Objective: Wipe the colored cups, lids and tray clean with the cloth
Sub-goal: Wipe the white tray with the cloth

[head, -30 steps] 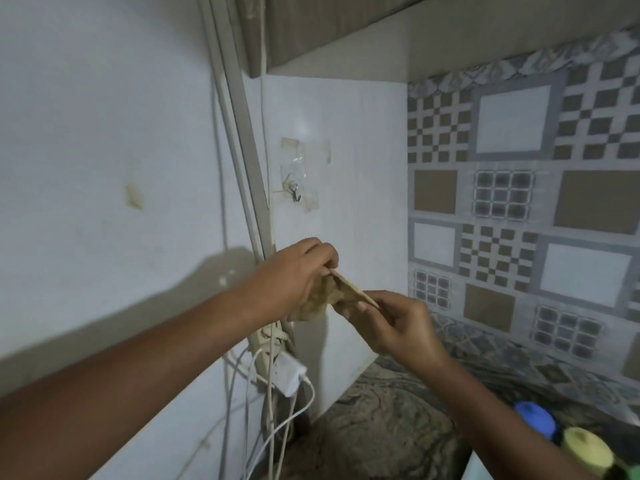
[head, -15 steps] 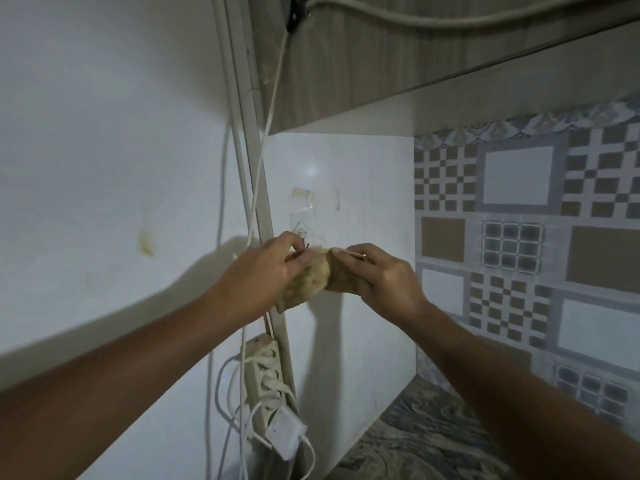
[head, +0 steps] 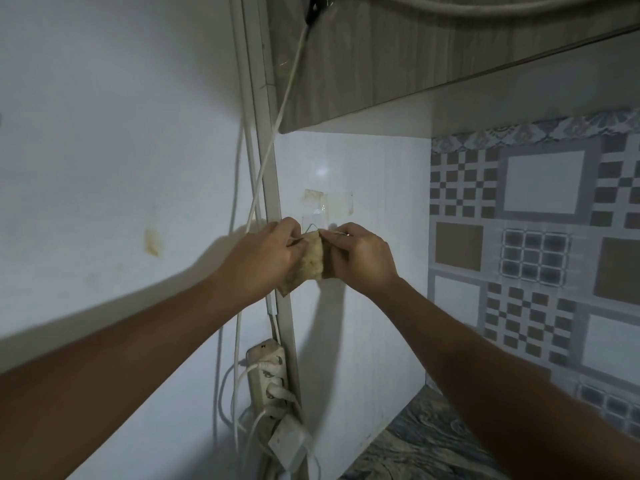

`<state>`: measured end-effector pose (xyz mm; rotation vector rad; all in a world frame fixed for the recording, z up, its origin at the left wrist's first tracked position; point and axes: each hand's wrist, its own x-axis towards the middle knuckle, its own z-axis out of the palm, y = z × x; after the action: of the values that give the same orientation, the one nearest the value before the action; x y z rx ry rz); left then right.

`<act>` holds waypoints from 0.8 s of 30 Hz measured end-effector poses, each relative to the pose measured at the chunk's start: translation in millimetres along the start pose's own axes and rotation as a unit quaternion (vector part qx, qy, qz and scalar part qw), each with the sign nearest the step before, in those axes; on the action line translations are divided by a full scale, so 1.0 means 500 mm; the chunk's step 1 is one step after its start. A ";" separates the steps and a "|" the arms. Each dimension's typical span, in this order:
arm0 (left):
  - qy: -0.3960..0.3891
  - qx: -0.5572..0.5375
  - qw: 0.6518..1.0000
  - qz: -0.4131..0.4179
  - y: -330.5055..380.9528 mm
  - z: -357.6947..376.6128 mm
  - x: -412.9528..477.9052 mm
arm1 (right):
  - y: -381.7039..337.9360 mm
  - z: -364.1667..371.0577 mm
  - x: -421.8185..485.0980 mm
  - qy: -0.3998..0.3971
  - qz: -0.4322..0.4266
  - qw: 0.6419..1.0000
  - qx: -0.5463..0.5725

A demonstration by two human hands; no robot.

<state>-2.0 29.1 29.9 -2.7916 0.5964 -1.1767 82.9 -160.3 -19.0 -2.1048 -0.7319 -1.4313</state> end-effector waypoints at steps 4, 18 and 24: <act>0.000 0.106 0.991 0.077 0.002 0.012 -0.013 | -0.003 0.007 -0.016 -0.018 0.063 0.991 0.113; -0.013 -0.024 1.000 -0.009 0.054 0.093 -0.102 | -0.022 -0.021 -0.092 -0.172 0.214 0.946 0.172; -0.074 -0.066 0.995 -0.027 0.097 0.099 -0.127 | -0.020 -0.040 -0.119 -0.198 0.205 0.949 0.135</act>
<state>-23.7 2.8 -57.9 -2.9894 0.6107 -0.9588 44.3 -175.6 -67.2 -2.1777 -0.5484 -0.6580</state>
